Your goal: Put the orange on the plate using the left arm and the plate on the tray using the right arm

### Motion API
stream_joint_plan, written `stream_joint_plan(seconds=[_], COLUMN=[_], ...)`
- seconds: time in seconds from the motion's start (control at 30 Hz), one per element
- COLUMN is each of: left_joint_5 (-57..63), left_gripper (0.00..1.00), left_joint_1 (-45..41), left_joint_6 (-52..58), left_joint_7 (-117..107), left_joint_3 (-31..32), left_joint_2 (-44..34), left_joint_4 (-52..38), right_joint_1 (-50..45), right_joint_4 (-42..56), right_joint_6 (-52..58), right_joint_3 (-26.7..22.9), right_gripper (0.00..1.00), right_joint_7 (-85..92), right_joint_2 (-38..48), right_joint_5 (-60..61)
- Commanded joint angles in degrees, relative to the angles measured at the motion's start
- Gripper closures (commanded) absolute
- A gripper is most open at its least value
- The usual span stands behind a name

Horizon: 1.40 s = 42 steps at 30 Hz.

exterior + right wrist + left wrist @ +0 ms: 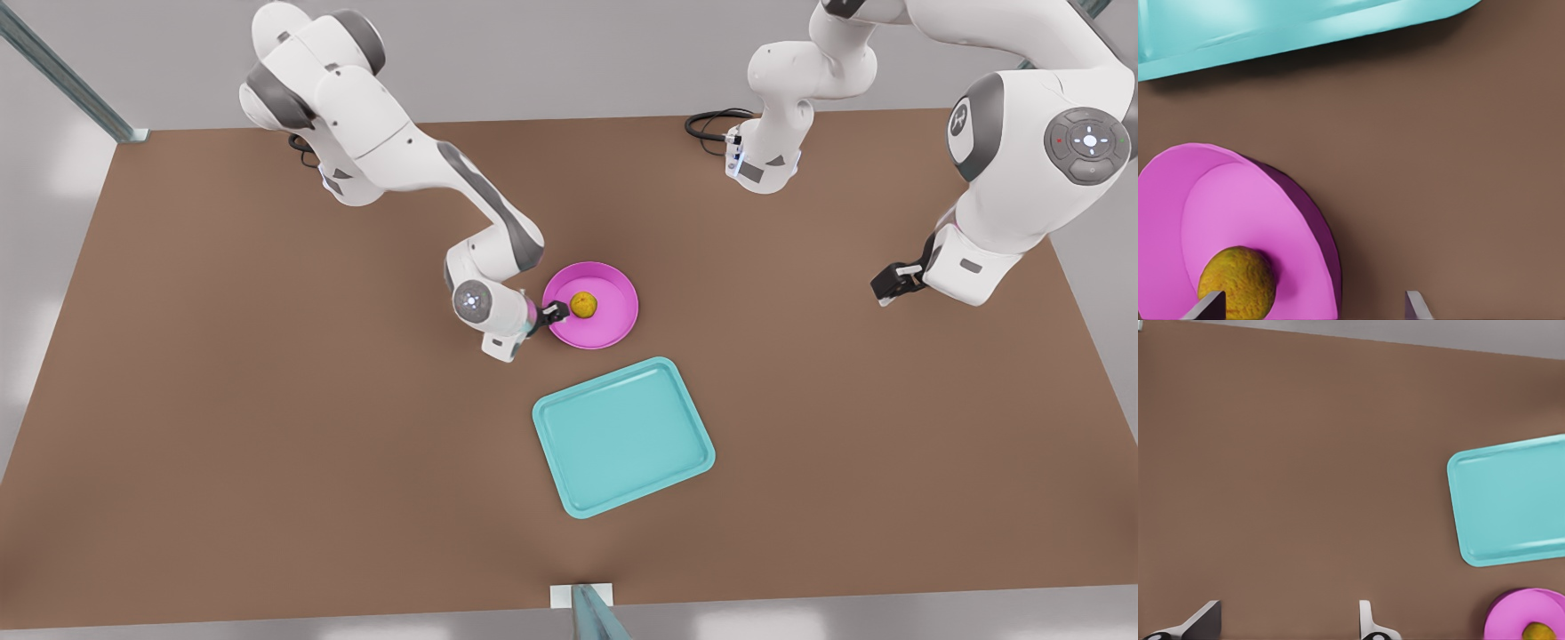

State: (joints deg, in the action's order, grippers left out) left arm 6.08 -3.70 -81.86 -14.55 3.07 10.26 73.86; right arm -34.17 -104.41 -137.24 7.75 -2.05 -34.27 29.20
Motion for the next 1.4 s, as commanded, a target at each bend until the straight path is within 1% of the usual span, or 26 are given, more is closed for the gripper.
stream_joint_plan(seconds=[0.0, 0.33, 0.37, 0.4, 0.43, 0.5, 0.6, 0.67, 0.77, 0.8, 0.9, 1.07, 1.17, 1.37], left_joint_5=[0.07, -0.9, -0.9, -0.9, -0.9, -0.9, -0.9, -0.9, -0.9, -0.9, -0.9, -0.9, -0.9, -0.9], left_gripper=[0.0, 0.0, 0.0, 0.0, 0.0, 0.0, 0.0, 0.0, 0.0, 0.0, 0.0, 0.0, 0.0, 0.0], left_joint_1=[0.1, 0.01, 0.1, 0.01, 0.01, 0.01, 0.01, 0.01, 0.01, 0.01, 0.01, 0.01, 0.1, 0.1], left_joint_6=[-0.06, 0.47, 0.73, 0.73, 0.73, 0.73, 0.73, 0.73, 0.73, 0.65, 0.73, 0.73, 0.65, 0.38], left_joint_7=[6.2, 6.2, 6.11, 6.11, 6.11, 6.11, 6.11, 6.02, 6.02, 6.02, 6.02, 6.02, 6.11, 6.02], left_joint_3=[0.0, -0.43, -0.43, -0.43, -0.43, -0.43, -0.43, -0.43, -0.43, -0.43, -0.43, -0.43, -0.43, -0.43], left_joint_2=[-0.06, -0.06, 0.02, 0.02, 0.02, 0.02, 0.11, 0.11, 0.11, 0.11, 0.11, 0.02, 0.11, 0.2], left_joint_4=[-0.03, -0.03, -0.03, -0.03, -0.03, -0.03, -0.03, -0.03, -0.03, -0.03, -0.03, -0.03, -0.03, -0.03], right_joint_1=[-0.37, -1.34, -1.43, -1.43, -1.43, -1.43, -1.43, -1.43, -1.34, -1.34, -1.34, -1.34, -1.34, 0.24], right_joint_4=[0.61, 0.53, 0.53, 0.53, 0.53, 0.53, 0.61, 1.05, 1.49, 1.49, 2.11, 2.64, 2.55, 3.6], right_joint_6=[-2.07, -2.07, -2.07, -2.07, -2.07, -1.98, -1.81, -1.45, -1.28, -1.28, -1.01, -1.01, -0.93, -0.93], right_joint_3=[0.08, 0.95, 0.95, 0.95, 0.95, 0.95, 1.04, 1.22, 1.48, 1.48, 1.48, 1.92, 3.06, 3.85], right_gripper=[0.0, 0.0, 0.18, 0.3, 0.4, 0.5, 0.57, 0.58, 0.68, 0.7, 0.78, 0.79, 0.79, 0.79], right_joint_7=[0.38, 0.91, 0.91, 1.35, 1.35, 1.35, 1.35, 1.35, 1.35, 1.43, 1.96, 1.96, 2.4, 2.58], right_joint_2=[-1.41, -3.79, -3.79, -4.23, -4.23, -4.31, -4.66, -5.02, -5.19, -5.19, -5.19, -4.75, -4.23, -0.97], right_joint_5=[0.42, 0.33, 0.33, 0.33, 0.24, 0.24, 0.24, 0.15, 0.15, 0.07, 0.07, 0.15, 0.24, 0.33])
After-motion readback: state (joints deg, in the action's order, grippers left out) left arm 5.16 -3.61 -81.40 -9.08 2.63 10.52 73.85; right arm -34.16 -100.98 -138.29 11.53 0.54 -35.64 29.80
